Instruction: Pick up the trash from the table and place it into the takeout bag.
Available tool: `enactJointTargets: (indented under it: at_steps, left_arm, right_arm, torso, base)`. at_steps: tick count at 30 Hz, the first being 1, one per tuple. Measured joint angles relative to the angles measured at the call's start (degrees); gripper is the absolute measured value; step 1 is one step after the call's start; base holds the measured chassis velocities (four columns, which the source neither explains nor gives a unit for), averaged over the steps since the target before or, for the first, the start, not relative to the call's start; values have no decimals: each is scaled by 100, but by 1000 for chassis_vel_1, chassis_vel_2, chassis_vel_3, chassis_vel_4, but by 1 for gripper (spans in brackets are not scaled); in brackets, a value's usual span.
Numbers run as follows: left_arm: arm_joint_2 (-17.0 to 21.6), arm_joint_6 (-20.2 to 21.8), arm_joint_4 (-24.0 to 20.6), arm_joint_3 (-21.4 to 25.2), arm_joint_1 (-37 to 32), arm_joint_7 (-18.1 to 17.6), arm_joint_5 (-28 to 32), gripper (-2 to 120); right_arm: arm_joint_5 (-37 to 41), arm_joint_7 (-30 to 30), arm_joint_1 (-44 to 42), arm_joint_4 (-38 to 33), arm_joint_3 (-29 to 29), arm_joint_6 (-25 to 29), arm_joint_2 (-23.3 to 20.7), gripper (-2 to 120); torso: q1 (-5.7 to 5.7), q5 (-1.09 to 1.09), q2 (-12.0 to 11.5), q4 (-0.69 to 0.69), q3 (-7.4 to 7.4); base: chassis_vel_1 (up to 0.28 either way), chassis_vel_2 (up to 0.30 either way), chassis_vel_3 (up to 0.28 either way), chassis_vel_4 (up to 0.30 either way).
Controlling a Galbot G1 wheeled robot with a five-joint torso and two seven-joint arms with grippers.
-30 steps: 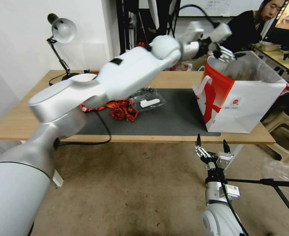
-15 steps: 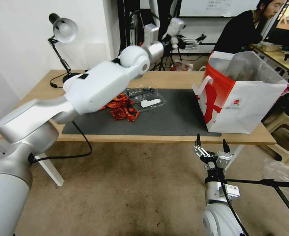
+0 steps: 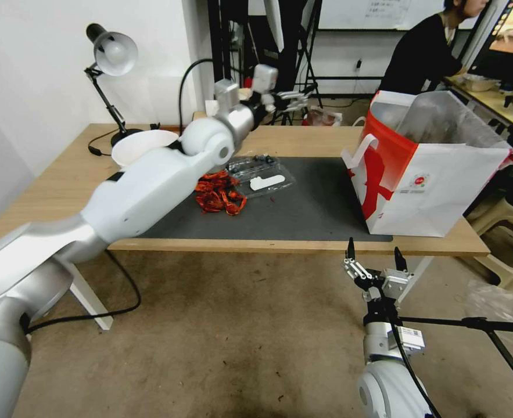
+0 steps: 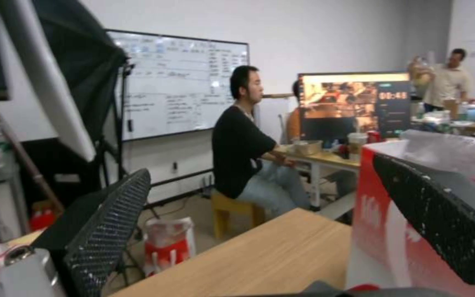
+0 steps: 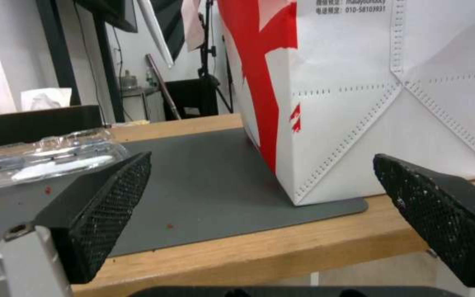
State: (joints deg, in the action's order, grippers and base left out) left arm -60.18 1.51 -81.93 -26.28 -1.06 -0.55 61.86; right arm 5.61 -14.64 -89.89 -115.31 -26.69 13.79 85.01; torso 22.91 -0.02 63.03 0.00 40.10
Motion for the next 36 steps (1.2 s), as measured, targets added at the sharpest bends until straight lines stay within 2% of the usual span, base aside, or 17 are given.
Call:
enactJointTargets:
  at_steps: [3,7,12,16,21,24,28,29,33,36]
  left_arm:
    - [224,8,-194,247,-234,-66,-69,100]
    - [634,44,-511,882,-738,-152,-152,100]
    - [851,92,-744,1308,-1155,-185,-250,100]
    - [1129,201,-1187,1897,-2028,-257,-553,100]
    - [1233,230,-1434,2238,-2612,-302,-775,100]
    - [1351,233,-1795,2755,-3370,-311,-982,100]
    - [1414,183,-1947,3062,-3792,-296,-1096,100]
    - [1450,116,-2061,3273,-4120,-297,-1180,100]
    - [1461,33,-2147,3461,-4444,-312,-1289,100]
    - [1408,-82,-2263,3827,-4970,-318,-1445,100]
  right_arm:
    - [-14,-8,-9,2,0,0,-3,100]
    - [-56,-18,-47,-7,3,-28,-8,100]
    - [-79,-21,-37,0,19,-37,-5,100]
    - [-90,-23,-17,14,51,-51,6,100]
    - [-91,-23,-10,23,58,-53,0,100]
    - [-92,-23,-4,24,65,-63,-18,100]
    - [-92,-25,5,24,77,-79,-30,100]
    - [-92,-25,9,24,86,-83,-34,100]
    - [-93,-26,7,24,94,-85,-34,100]
    - [-100,-26,-5,24,100,-84,-30,100]
  torso:
    - [0,1,0,-1,0]
    - [0,1,0,1,0]
    - [0,1,0,1,0]
    - [0,1,0,-1,0]
    - [0,0,0,0,0]
    - [0,2,0,-1,-1]
    - [0,1,0,1,0]
    - [0,2,1,0,0]
    - [-1,1,0,0,0]
    - [0,1,0,-1,0]
  base:
    - [0,0,0,0]
    - [0,0,0,0]
    - [0,0,0,0]
    - [0,0,0,0]
    - [0,0,0,0]
    - [0,0,0,0]
    - [0,0,0,0]
    - [0,0,0,0]
    - [0,0,0,0]
    - [0,0,0,0]
